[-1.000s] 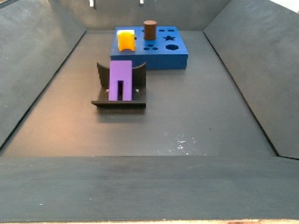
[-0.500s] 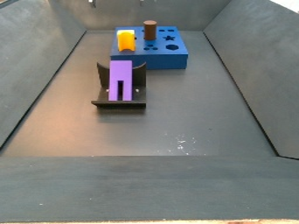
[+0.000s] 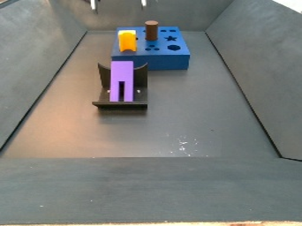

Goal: Pick up the double-square object. Move up. Rotate the double-square object. Place the double-square object on the fixture. Regrasp the double-square object. Move to above the board. Insert the double-square object.
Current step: Regrasp the double-square object.

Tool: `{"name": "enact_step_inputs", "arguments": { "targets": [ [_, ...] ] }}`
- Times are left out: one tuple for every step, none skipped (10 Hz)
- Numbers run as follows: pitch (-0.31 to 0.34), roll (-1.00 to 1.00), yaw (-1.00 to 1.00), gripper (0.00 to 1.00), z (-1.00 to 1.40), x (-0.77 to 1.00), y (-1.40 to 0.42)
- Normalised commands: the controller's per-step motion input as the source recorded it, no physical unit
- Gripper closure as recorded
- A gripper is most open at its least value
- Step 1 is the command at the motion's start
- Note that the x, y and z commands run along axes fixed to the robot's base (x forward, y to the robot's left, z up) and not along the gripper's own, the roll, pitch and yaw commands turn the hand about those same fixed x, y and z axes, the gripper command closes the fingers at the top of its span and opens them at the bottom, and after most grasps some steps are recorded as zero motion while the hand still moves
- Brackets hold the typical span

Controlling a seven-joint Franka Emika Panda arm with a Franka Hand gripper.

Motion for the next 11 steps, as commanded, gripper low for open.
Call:
{"name": "enact_step_inputs", "arguments": {
  "targets": [
    [-0.033, 0.08, 0.12, 0.00, -1.00, 0.06, 0.06],
    [-0.050, 0.07, 0.10, 0.00, -1.00, 0.07, 0.06],
    [-0.068, 0.07, 0.08, 0.00, -1.00, 0.08, 0.06],
    [-0.074, 0.07, 0.07, 0.00, -1.00, 0.09, 0.06],
    [-0.079, 0.07, 0.04, 0.00, -1.00, 0.10, 0.05],
    [-0.077, 0.08, 0.02, 0.00, -1.00, 0.11, 0.04],
    [-0.067, 0.08, 0.00, 0.00, -1.00, 0.12, 0.04],
    [-0.058, 0.08, 0.00, 0.00, -1.00, 0.13, 0.03],
    [-0.036, 0.08, -0.01, 0.00, -0.86, 0.12, 0.02],
    [-0.025, 0.07, -0.01, 0.00, -0.72, 0.10, 0.01],
    [-0.017, 0.07, -0.01, 0.00, -0.54, 0.09, 0.01]
  ]
}}
